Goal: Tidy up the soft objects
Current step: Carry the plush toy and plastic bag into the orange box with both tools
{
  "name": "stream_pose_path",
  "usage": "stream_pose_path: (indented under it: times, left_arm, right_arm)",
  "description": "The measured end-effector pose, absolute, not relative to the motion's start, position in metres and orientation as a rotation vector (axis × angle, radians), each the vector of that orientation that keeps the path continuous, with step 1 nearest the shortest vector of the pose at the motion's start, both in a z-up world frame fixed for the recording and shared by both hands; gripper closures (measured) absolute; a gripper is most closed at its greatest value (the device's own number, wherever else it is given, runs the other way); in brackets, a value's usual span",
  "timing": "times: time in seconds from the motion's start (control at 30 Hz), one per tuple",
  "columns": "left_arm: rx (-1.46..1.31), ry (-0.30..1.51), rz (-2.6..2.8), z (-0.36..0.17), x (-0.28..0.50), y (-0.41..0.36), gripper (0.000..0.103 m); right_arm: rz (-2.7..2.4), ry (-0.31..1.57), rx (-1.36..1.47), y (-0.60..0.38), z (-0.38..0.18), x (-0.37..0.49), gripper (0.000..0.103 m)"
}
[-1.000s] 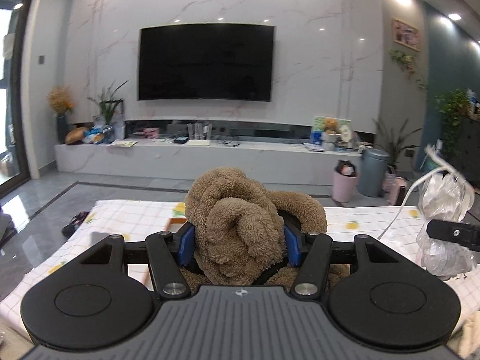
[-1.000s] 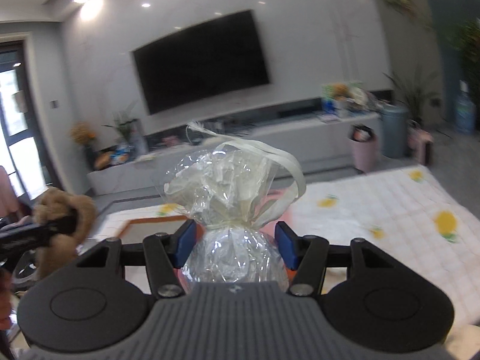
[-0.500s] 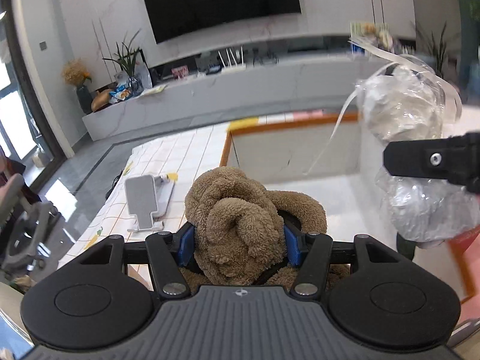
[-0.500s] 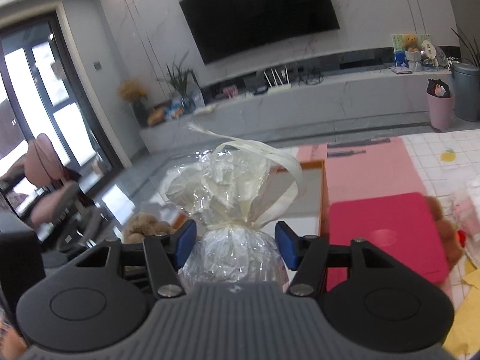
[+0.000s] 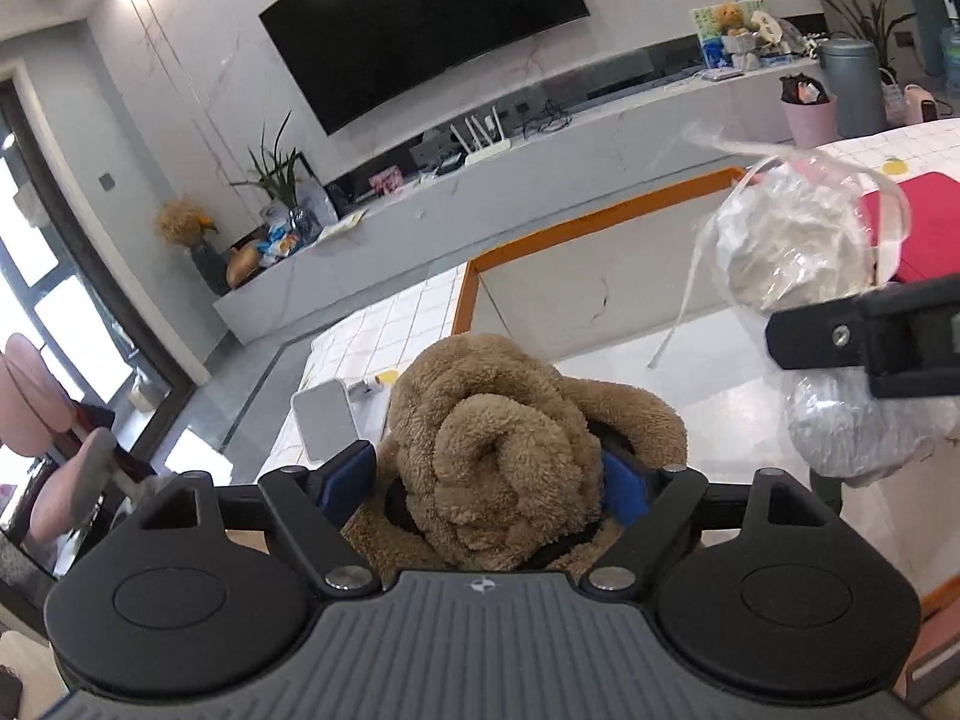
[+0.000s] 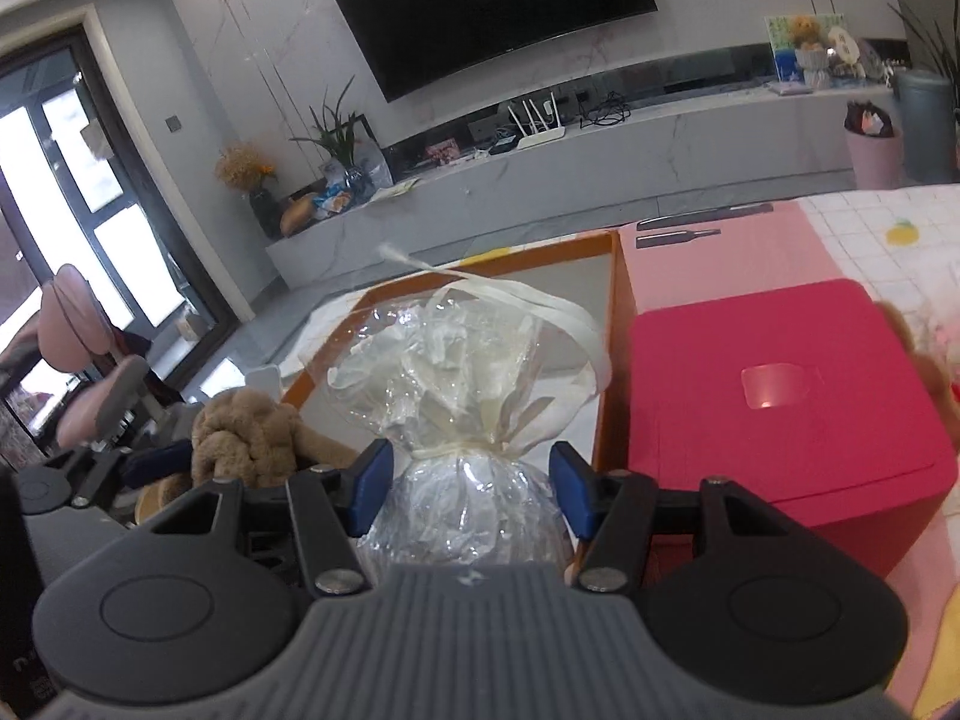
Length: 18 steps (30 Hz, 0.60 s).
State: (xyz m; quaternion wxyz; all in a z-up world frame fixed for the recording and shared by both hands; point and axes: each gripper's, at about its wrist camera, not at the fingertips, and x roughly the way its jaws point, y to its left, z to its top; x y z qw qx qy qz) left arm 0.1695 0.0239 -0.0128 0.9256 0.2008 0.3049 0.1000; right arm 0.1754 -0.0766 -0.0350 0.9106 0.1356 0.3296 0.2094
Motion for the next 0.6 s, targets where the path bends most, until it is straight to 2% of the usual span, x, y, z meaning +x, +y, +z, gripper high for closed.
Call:
stream_pose_path:
  times: [0.1,0.13,0.27,0.6]
  left_arm:
    - [0.374,0.589,0.198,-0.005,0.163,0.027,0.007]
    - [0.342,0.588,0.19,-0.001,0.161,0.03,0.003]
    - [0.167,0.651,0.162,0.004,0.166,0.054,0.002]
    - [-0.064,0.526,0.196,0.022,0.158,0.09,0.0]
  right_arm:
    - [0.419,0.678,0.253,-0.073,-0.035,0.173,0.046]
    - [0.416,0.677,0.245,-0.072,-0.034,0.172,0.046]
    - [0.407,0.68,0.242,-0.069,-0.034,0.17,0.046]
    - [0.419,0.693,0.223,-0.071,-0.033,0.173,0.046]
